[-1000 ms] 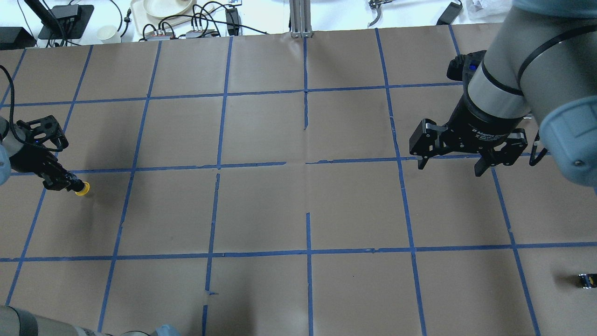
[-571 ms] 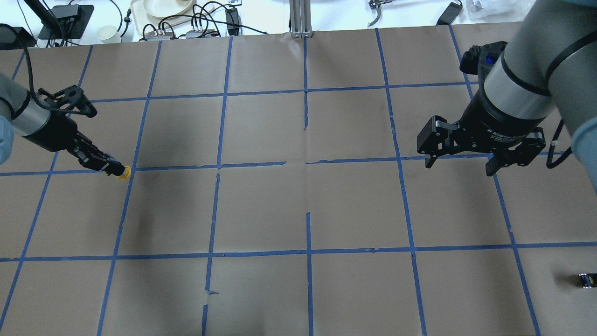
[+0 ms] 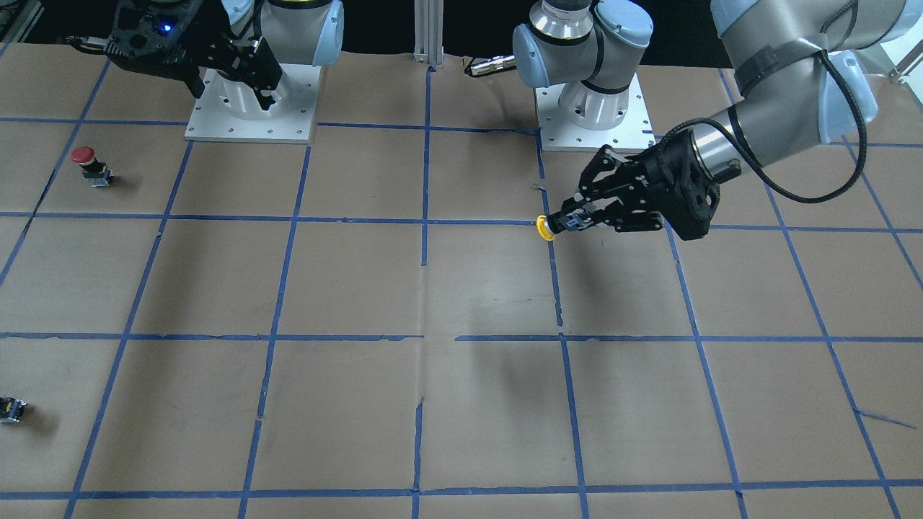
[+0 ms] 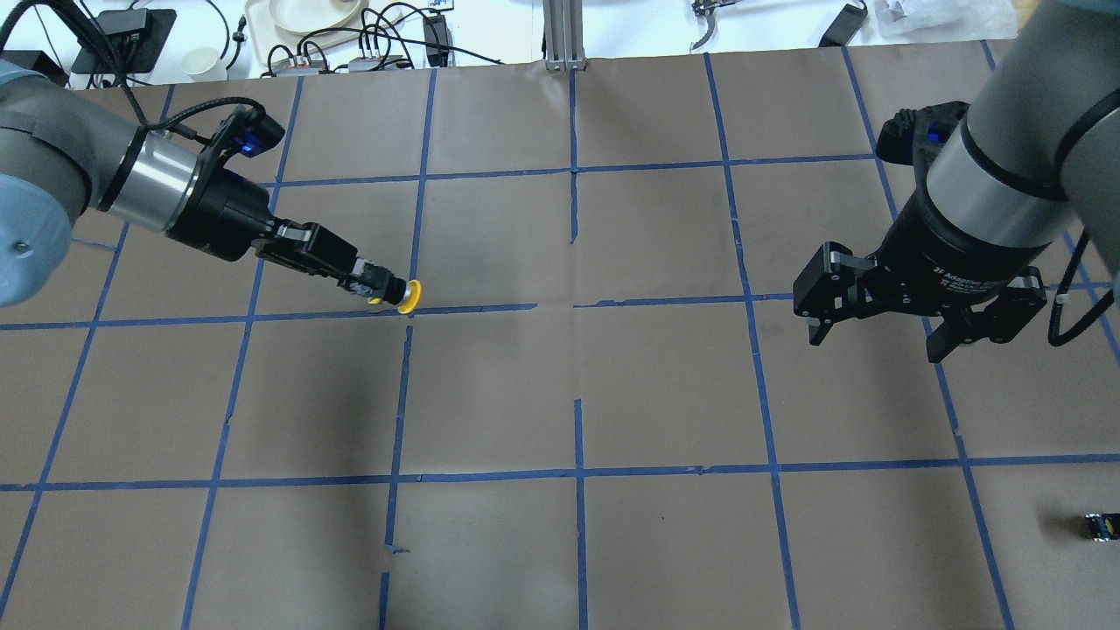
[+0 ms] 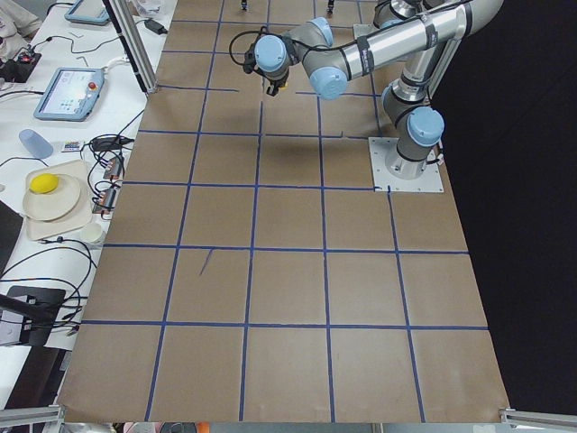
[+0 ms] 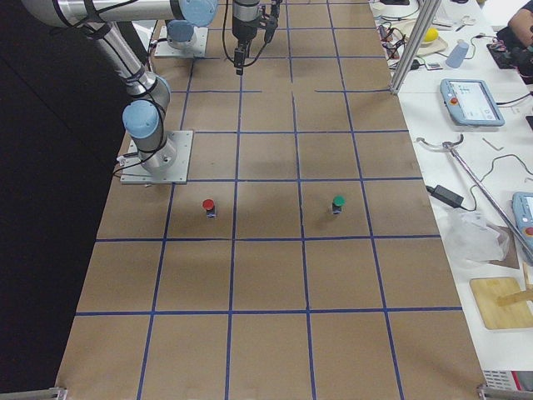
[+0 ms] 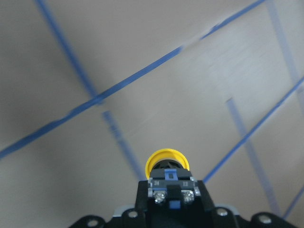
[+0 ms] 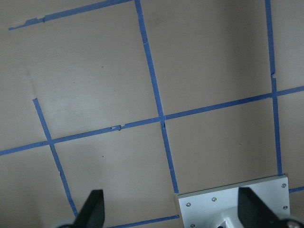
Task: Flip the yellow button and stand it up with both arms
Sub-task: 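Lift the yellow button with the left gripper and carry it toward the right gripper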
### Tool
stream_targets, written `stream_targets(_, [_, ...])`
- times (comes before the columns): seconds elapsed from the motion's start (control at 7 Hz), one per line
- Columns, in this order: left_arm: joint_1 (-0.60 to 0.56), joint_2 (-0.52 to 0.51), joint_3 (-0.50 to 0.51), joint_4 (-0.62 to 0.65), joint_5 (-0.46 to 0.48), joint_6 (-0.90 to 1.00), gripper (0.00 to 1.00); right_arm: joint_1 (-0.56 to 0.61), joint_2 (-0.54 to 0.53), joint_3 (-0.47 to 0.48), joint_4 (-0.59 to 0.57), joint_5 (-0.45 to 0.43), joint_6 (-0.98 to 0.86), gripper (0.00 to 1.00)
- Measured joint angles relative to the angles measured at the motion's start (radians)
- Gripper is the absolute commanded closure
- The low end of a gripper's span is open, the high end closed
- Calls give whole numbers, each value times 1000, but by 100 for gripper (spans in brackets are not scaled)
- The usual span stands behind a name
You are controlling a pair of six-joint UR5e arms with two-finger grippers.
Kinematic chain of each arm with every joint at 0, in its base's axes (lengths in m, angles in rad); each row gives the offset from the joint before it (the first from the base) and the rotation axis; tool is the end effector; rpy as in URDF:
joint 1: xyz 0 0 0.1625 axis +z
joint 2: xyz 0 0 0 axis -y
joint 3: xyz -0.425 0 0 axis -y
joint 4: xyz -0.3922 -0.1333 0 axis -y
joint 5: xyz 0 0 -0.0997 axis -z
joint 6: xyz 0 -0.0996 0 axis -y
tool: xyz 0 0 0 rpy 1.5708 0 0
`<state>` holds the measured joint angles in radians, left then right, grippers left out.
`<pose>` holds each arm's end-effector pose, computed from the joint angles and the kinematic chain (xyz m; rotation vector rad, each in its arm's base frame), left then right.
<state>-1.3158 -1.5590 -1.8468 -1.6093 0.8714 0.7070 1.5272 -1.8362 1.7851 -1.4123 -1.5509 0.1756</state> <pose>-0.0785 -0.4814 0.3826 -0.4056 -2.3566 0.0800 0.1191 -0.3742 0.4830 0.3434 3.1053 0.1696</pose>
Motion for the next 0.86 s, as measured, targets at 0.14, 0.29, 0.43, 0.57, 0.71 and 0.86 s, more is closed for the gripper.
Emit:
stream_targets(0.14, [-36, 18, -3, -9, -119, -94, 79, -42, 25, -12, -4, 7, 7, 0])
stream_targets(0.29, [-56, 30, -8, -16, -242, -165, 79, -96, 49, -32, -5, 45, 23, 0])
stream_targets(0.43, [-77, 38, -8, -17, -374, -237, 79, -136, 63, -63, -4, 132, 58, 0])
stream_targets(0.57, [-109, 49, -4, -13, -488, -319, 79, -153, 69, -91, -2, 248, 123, 0])
stream_targets(0.71, [-142, 61, -5, -9, -595, -382, 79, -160, 73, -109, -4, 392, 215, 0])
stream_targets(0.86, [-169, 68, -9, -7, -695, -416, 79, -163, 80, -115, -9, 524, 312, 0])
